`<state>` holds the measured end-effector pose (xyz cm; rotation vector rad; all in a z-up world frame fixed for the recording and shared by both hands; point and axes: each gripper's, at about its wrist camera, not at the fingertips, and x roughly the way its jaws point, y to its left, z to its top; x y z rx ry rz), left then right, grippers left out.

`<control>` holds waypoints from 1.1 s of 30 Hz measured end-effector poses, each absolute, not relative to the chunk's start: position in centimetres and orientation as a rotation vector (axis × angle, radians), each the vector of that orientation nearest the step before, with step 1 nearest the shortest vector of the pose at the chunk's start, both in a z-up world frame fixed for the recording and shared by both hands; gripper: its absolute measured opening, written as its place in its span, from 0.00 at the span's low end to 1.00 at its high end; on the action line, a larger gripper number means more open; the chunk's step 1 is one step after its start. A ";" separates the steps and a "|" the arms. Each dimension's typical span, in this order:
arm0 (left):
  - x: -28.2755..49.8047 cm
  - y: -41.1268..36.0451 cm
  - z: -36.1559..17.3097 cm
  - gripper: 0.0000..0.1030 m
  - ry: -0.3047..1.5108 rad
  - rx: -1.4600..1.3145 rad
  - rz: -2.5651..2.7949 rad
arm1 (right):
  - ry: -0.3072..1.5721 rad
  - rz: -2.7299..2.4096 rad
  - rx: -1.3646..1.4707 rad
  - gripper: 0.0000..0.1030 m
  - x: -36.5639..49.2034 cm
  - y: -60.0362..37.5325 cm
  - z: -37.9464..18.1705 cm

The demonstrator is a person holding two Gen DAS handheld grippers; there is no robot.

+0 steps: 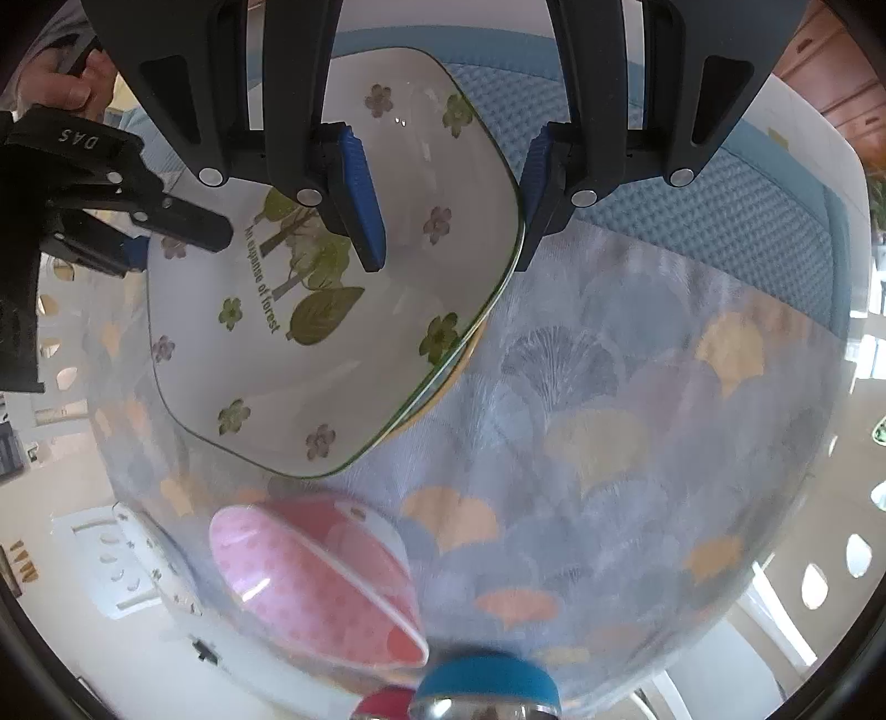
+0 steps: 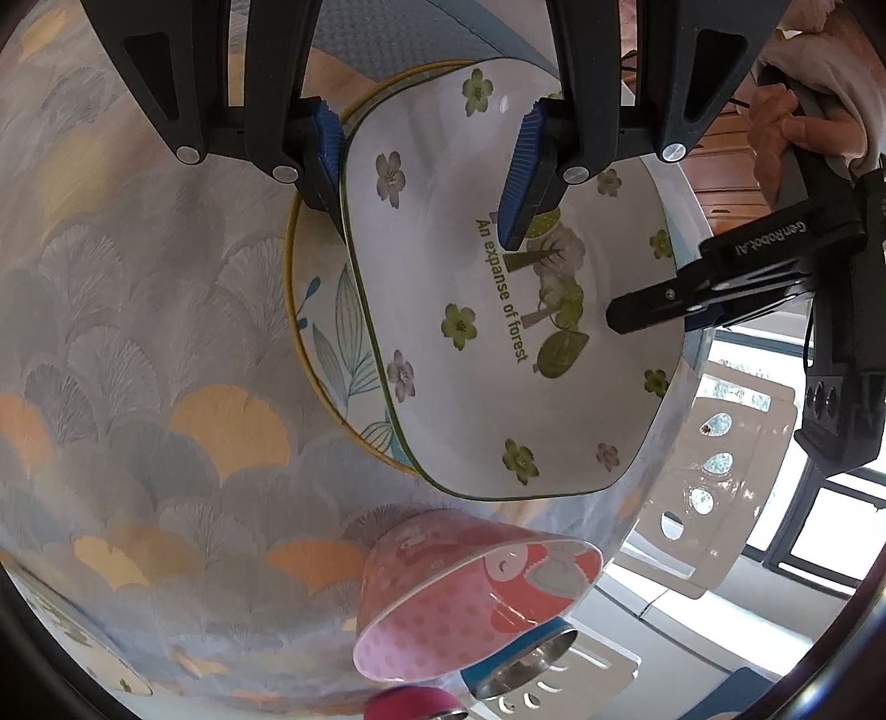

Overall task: Organize plates and bowls
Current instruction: 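Lower the hexagonal plate onto the blue-leaf plate with both grippers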

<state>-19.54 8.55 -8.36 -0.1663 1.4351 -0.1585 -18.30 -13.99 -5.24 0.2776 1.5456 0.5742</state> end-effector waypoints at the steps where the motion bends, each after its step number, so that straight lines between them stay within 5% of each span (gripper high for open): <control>1: -19.5 8.6 -8.6 0.40 1.445 -0.171 -0.160 | 1.547 0.569 0.277 0.47 -18.3 -14.0 -5.2; 33: -16.2 4.6 -10.3 0.44 1.537 -0.082 -0.184 | 1.600 0.409 0.397 0.47 -17.8 -15.4 -5.0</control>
